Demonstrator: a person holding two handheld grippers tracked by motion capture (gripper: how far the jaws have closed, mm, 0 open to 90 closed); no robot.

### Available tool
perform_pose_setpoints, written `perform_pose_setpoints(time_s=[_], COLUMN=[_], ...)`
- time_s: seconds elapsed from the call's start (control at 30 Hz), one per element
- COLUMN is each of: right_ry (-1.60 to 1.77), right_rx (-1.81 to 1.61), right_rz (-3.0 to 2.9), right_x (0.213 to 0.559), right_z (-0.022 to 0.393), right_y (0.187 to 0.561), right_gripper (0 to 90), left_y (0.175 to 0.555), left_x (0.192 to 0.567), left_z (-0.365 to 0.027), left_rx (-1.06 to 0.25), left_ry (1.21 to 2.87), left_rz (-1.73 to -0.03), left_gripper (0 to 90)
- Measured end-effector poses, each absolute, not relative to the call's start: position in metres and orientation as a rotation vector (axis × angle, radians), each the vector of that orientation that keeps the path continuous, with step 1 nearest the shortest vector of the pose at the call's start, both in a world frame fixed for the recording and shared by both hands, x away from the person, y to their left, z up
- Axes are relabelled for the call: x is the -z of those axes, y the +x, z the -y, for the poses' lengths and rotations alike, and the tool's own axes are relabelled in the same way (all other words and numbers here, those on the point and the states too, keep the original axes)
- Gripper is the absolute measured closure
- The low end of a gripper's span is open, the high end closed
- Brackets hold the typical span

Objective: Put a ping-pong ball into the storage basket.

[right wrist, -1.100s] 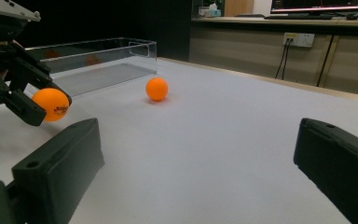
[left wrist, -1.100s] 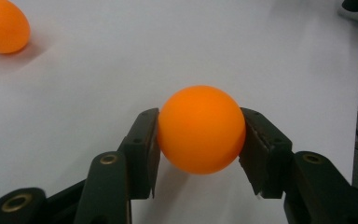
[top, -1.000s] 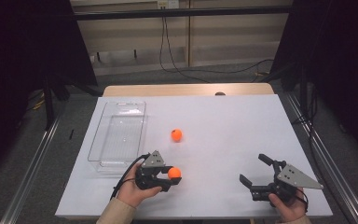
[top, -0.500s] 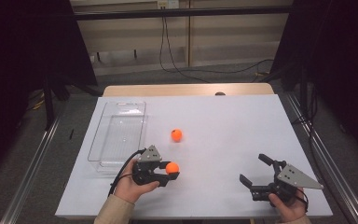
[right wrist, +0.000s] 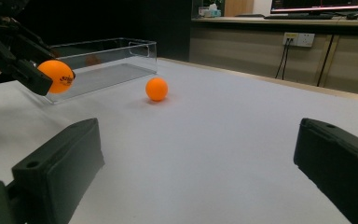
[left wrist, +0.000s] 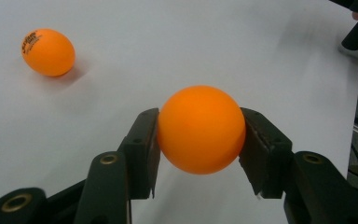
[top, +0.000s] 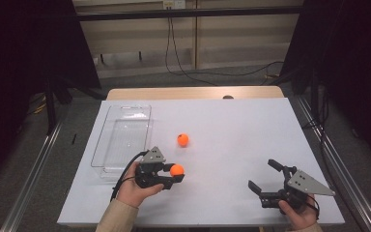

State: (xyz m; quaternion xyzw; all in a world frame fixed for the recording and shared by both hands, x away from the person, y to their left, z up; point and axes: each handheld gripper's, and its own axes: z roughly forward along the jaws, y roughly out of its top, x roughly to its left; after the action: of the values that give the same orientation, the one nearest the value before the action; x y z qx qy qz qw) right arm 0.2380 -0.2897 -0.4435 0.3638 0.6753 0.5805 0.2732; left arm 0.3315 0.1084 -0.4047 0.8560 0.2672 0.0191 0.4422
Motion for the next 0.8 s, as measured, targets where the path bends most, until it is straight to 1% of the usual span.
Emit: perform_pose_setpoints(time_s=[0.8], right_ry=[0.980], right_rx=[-1.563], right_rz=[-1.816], right_x=[0.443], right_z=[0.290], right_y=[0.238], right_gripper=[0.6], left_y=[0.339], left_x=[0.391], left_z=[-0.116], left_rx=[-0.075], left_ry=[2.113], left_rz=[-0.698], left_gripper=[50.9])
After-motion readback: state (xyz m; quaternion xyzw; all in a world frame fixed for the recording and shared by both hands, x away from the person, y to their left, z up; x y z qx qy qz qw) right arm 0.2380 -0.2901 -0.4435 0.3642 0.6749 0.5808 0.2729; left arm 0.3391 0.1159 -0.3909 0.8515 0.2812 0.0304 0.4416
